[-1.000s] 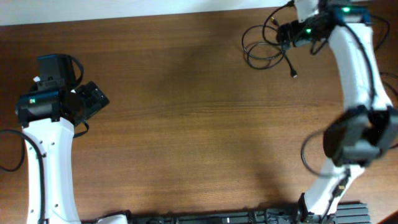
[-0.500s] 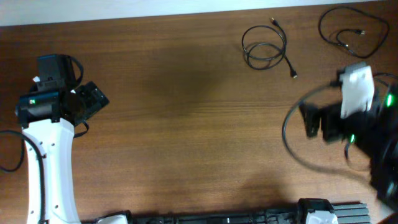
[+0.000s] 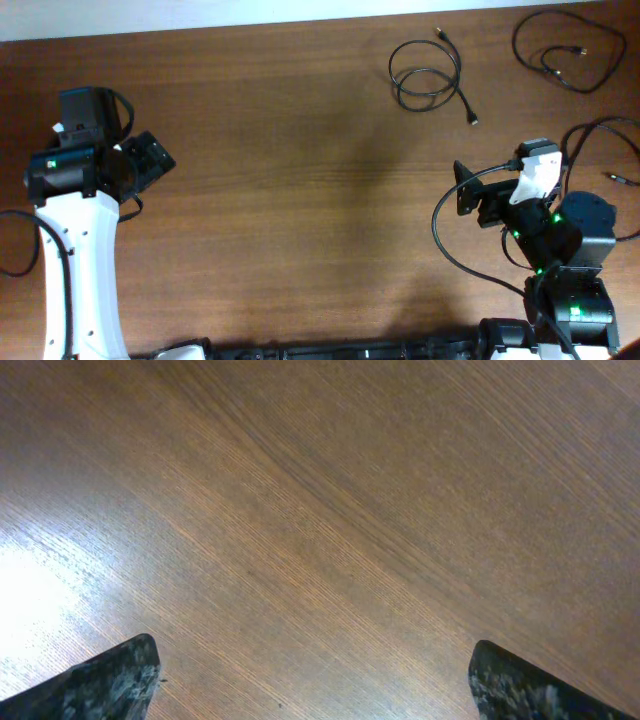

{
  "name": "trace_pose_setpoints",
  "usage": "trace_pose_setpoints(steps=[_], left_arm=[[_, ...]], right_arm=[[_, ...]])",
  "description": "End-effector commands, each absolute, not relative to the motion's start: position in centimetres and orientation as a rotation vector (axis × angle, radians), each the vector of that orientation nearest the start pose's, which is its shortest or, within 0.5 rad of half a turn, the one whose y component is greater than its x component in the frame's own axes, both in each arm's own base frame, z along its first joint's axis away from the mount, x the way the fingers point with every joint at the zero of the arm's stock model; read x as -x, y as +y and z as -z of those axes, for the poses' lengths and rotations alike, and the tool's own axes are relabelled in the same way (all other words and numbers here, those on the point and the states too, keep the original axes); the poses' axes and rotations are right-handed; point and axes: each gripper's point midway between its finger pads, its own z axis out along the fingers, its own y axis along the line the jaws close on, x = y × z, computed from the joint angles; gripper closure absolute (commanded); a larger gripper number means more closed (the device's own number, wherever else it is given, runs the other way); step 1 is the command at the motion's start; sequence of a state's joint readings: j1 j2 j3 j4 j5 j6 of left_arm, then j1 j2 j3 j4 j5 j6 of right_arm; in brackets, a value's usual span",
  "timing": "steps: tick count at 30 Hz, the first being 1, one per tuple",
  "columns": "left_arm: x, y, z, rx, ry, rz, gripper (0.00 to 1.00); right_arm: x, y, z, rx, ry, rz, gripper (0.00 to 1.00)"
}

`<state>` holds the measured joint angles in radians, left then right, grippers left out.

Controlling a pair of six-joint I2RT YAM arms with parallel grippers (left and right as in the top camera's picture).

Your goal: Untangle cables

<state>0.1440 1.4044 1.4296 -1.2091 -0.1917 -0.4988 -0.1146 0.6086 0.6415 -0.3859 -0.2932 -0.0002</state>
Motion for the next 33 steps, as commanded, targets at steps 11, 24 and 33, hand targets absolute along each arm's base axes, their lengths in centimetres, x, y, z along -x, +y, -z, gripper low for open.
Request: trace_pose_setpoints(steps=[11, 24, 33], left_arm=[[-30.1, 7.8, -21.7, 0.926, 2.551, -0.168, 0.01], [-30.1, 7.8, -21.7, 0.926, 2.551, -0.168, 0.01], [-30.1, 7.8, -21.7, 0.926, 2.551, -0.168, 0.01]], right_arm=[[-27.4, 0.3, -22.9, -0.037, 1.994, -0.161, 0.01], [-25.1, -2.4, -21.8, -0.143, 1.951, 0.014, 0.01], [-24.2, -3.1, -19.1, -0.128, 1.545, 0.077, 0.01]])
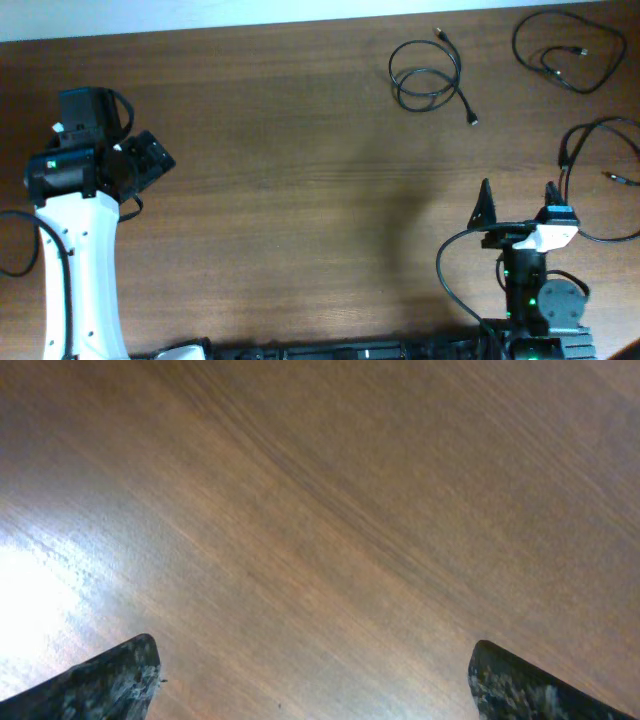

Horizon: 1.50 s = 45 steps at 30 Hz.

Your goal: Untangle cables

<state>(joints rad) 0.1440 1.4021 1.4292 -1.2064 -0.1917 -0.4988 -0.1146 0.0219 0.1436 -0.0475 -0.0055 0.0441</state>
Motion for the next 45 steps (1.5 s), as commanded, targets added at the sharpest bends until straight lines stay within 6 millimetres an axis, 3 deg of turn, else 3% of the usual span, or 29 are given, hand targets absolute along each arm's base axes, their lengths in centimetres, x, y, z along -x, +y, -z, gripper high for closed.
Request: trace_pose_setpoints(steps=[1, 2, 21, 24, 26, 28, 32, 35, 38, 40, 45], left_arm=[[-30.1, 7.8, -21.7, 0.926, 2.551, -0.168, 0.01], [-30.1, 7.8, -21.7, 0.926, 2.551, -0.168, 0.01], [-30.1, 7.8, -21.7, 0.926, 2.551, -0.168, 0.01], [-29.4, 8.0, -23.0, 0.913, 2.512, -0.185, 0.01], [-29.4, 6.2, -24.2, 0.876, 2.485, -0.038, 0.01], [-31.3, 4.3, -25.2, 0.785, 2.410, 0.082, 0.01], [-32.4, 0.5, -23.9, 0.574, 2.285, 0.111, 0.01], [-30.7, -1.5, -21.2, 0.473, 2.127, 0.200, 0.01], [-27.2, -1.4, -17.1, 0.445, 1.999, 0.264, 0.01], [-25.9, -1.1, -16.1, 0.435, 1.896, 0.289, 0.01], [-24.7, 0.3, -15.6, 0.463, 1.750, 0.290, 0.01]], right_arm=[[-24.4, -3.2, -17.1, -0.133, 1.585, 0.077, 0.01], [-24.4, -3.4, -15.5, -0.145, 1.645, 0.084, 0.01], [-24.4, -3.5, -15.6, -0.080, 1.650, 0.148, 0.01], [-24.4, -3.5, -15.6, -0.080, 1.649, 0.149, 0.01], [-24.4, -3.5, -15.6, -0.080, 1.650, 0.149, 0.01], [-24.4, -3.5, -15.6, -0.080, 1.650, 0.149, 0.01], [-24.4, -3.5, -15.6, -0.080, 1.649, 0.148, 0.01], [-24.4, -3.5, -15.6, -0.080, 1.650, 0.148, 0.01], [-24.4, -3.5, -15.6, -0.080, 1.649, 0.149, 0.01], [-24.4, -3.5, -15.6, -0.080, 1.649, 0.149, 0.01], [-24.4, -3.5, -15.6, -0.080, 1.650, 0.148, 0.01]])
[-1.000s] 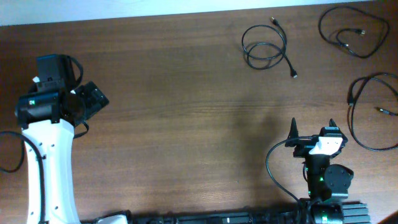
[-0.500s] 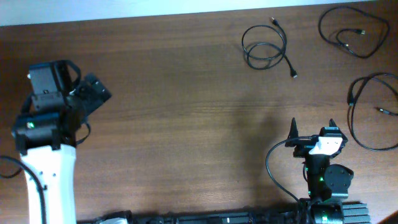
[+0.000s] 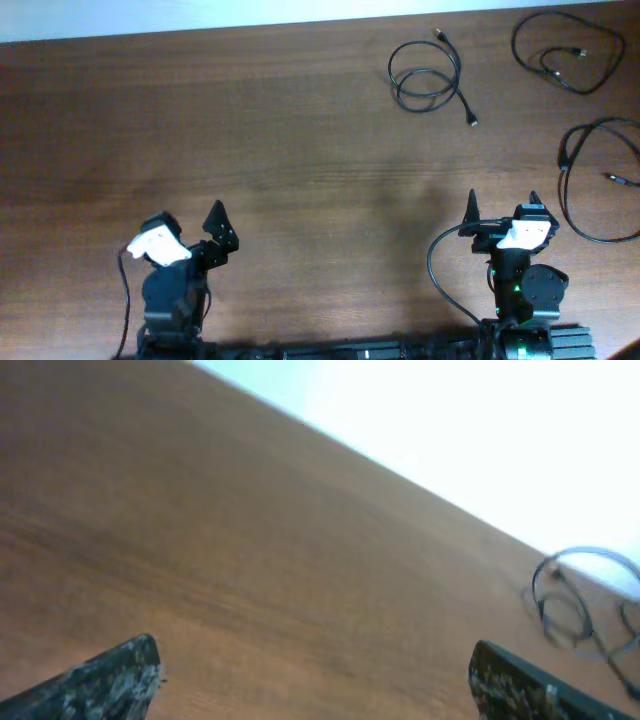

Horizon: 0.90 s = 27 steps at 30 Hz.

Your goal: Untangle cables

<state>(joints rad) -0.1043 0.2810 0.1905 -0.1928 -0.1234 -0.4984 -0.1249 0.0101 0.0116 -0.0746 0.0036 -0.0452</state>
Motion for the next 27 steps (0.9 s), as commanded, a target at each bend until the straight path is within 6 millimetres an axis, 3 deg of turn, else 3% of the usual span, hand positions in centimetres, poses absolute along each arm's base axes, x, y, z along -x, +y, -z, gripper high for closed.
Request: trace_pose_setpoints(steps=[1, 6, 8, 10, 14, 22, 25, 27], left_arm=[[-24.6, 0.6, -15.9, 0.470, 1.722, 0.283, 0.01], [-23.9, 2.0, -18.5, 0.504, 1.587, 0.253, 0.01], [-23.8, 2.6, -18.5, 0.523, 1.575, 0.235, 0.01], [-23.8, 2.6, -19.2, 0.432, 1.569, 0.196, 0.01], [-23.7, 1.8, -22.5, 0.207, 1.461, 0.109, 0.01], [-24.5, 2.1, -19.4, 0.180, 1.497, 0.060, 0.01], [-24.5, 2.0, -16.3, 0.171, 1.615, 0.041, 0.01], [-24.5, 1.5, -15.6, 0.123, 1.645, 0.035, 0.01]], right_arm=[[-24.4, -3.5, -15.6, -0.080, 1.649, 0.148, 0.01], [-24.4, -3.5, -15.6, -0.079, 1.649, 0.148, 0.01], [-24.4, -3.5, -15.6, -0.080, 1.649, 0.148, 0.01], [-24.4, -3.5, -15.6, -0.080, 1.650, 0.149, 0.01], [-24.4, -3.5, -15.6, -0.080, 1.649, 0.149, 0.01], [-24.4, -3.5, -15.6, -0.080, 1.649, 0.148, 0.01], [-24.4, -3.5, -15.6, -0.079, 1.649, 0.148, 0.01], [-24.4, -3.5, -15.6, -0.079, 1.650, 0.148, 0.01]])
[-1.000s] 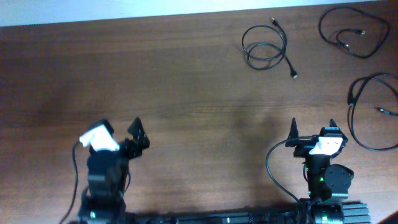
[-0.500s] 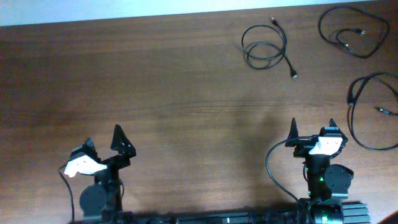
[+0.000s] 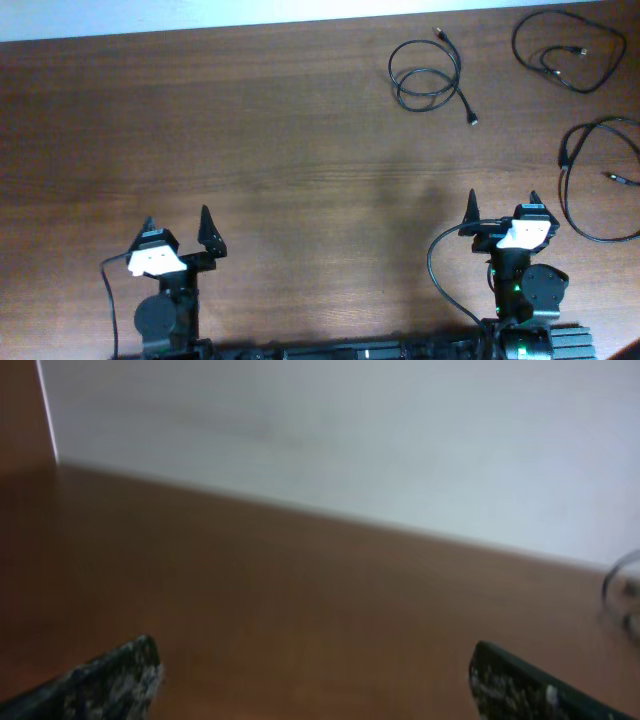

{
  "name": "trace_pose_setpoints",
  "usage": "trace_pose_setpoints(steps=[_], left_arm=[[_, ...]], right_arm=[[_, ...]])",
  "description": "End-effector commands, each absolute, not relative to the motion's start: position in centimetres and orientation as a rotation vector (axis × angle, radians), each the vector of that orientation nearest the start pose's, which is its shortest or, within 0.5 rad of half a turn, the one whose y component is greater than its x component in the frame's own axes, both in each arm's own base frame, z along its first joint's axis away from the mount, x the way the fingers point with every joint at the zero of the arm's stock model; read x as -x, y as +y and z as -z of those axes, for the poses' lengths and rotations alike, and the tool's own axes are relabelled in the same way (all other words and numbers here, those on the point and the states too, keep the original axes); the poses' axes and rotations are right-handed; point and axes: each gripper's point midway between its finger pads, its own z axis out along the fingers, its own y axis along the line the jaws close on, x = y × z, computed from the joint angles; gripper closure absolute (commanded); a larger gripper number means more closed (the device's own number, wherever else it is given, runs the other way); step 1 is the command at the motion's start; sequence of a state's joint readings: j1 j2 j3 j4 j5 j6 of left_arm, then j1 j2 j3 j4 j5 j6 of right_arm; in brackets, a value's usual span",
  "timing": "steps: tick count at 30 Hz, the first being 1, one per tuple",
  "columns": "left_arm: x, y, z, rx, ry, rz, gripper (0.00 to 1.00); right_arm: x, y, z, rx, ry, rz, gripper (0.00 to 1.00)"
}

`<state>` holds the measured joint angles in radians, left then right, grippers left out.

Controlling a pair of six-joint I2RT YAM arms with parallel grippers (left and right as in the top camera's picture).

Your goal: Untangle cables

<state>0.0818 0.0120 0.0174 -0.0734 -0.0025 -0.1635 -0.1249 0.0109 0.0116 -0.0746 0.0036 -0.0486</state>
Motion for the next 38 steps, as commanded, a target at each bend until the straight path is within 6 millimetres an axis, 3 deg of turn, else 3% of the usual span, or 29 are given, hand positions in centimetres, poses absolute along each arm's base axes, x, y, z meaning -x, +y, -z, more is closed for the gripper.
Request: trace_pose_setpoints(steps=[1, 38], left_arm=[[-24.54, 1.50, -15.64, 0.088, 1.647, 0.006, 0.01], [-24.57, 0.87, -15.68, 0.030, 1.648, -0.008, 0.01]], right_arm=[[-24.35, -3.47, -15.56, -0.079, 1.650, 0.148, 0.01], [-24.35, -3.47, -15.55, -0.080, 1.650, 0.148, 0.01]])
